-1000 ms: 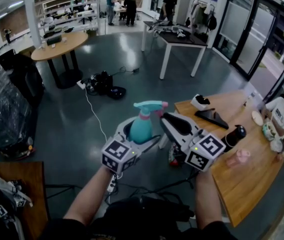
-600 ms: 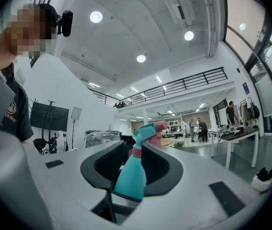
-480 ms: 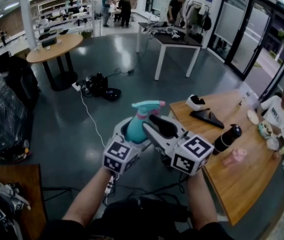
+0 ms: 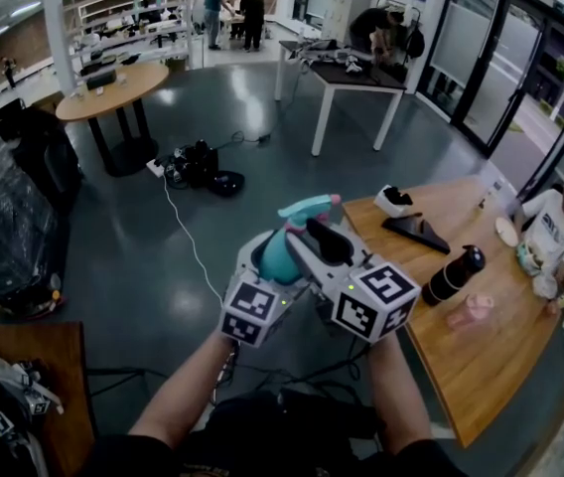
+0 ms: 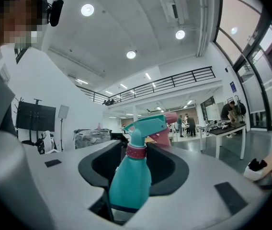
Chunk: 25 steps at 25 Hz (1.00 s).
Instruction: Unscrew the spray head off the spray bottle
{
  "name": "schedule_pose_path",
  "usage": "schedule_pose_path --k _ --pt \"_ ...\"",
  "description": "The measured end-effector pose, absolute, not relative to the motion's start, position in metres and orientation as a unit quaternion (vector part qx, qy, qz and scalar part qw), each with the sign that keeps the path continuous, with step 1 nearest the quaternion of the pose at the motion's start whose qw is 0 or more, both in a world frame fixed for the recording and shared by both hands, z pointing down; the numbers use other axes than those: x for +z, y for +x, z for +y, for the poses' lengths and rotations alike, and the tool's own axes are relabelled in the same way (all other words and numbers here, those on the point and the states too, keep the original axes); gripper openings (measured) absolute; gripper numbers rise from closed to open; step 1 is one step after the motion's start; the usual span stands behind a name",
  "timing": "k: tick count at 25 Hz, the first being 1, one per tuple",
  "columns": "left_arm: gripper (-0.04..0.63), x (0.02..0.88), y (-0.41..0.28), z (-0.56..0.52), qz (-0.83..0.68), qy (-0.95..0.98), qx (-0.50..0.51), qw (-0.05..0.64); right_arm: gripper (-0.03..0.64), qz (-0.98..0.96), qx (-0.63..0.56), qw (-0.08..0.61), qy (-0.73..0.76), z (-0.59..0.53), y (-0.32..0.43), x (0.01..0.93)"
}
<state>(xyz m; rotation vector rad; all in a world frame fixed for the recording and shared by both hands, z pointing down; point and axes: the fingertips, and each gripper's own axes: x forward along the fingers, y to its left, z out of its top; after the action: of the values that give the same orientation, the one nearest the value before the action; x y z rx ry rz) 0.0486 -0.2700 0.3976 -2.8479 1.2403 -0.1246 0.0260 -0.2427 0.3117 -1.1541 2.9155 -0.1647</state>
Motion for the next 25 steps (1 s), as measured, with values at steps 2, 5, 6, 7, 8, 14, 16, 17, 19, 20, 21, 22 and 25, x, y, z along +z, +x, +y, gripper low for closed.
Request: schedule_pose_path --k 2,5,6,7,8,14,16,17,19,20,21,22,25 --pt "0.436 0.398 0.05 -0.269 0.396 -0.917 -0.041 0.017 0.161 0.93 -0.055 0.003 -0.363 -0.242 0.026 0.311" --pt "0.436 0.398 0.051 -0.267 0.387 -0.921 -0.045 0.013 0.161 0.934 -0.055 0.005 -0.352 -0.241 0.026 0.311" --pt "0.436 0.398 0.052 -0.266 0.382 -0.923 -0.045 0.014 0.16 0.936 -0.052 0.005 -0.348 -0.242 0.026 0.311" --pt "0.436 0.397 0.053 -0.264 0.374 -0.926 -0.045 0.014 0.158 0.938 -0.049 0.004 -0.344 -0.242 0.027 0.312" --pt "0.436 0.397 0.055 -0.262 0.365 -0.93 -0.043 0.015 0.141 0.94 -0.046 0.002 -0.338 -0.241 0.028 0.312" --pt "0.436 0.387 0.061 -0.252 0.31 -0.95 -0.035 0.023 0.14 0.957 -0.041 0.011 -0.286 -0.235 0.033 0.304" --pt "0.436 0.383 0.064 -0.249 0.293 -0.955 -0.034 0.024 0.14 0.963 -0.037 0.015 -0.268 -0.233 0.034 0.301" --pt "0.436 0.382 0.065 -0.248 0.284 -0.958 -0.034 0.024 0.14 0.965 -0.034 0.016 -0.258 -0.232 0.035 0.299" --pt "0.436 0.381 0.068 -0.244 0.266 -0.963 -0.034 0.025 0.14 0.972 -0.027 0.019 -0.234 -0.229 0.037 0.298" --pt "0.436 0.38 0.069 -0.241 0.256 -0.966 -0.035 0.025 0.14 0.975 -0.025 0.021 -0.221 -0.227 0.038 0.298" --pt "0.436 0.38 0.069 -0.238 0.245 -0.968 -0.036 0.025 0.141 0.978 -0.022 0.022 -0.209 -0.224 0.038 0.297" --pt "0.436 0.38 0.07 -0.235 0.234 -0.971 -0.036 0.025 0.14 0.98 -0.018 0.023 -0.196 -0.222 0.039 0.297" --pt "0.436 0.376 0.071 -0.226 0.2 -0.979 -0.036 0.024 0.14 0.987 -0.003 0.026 -0.161 -0.214 0.04 0.295"
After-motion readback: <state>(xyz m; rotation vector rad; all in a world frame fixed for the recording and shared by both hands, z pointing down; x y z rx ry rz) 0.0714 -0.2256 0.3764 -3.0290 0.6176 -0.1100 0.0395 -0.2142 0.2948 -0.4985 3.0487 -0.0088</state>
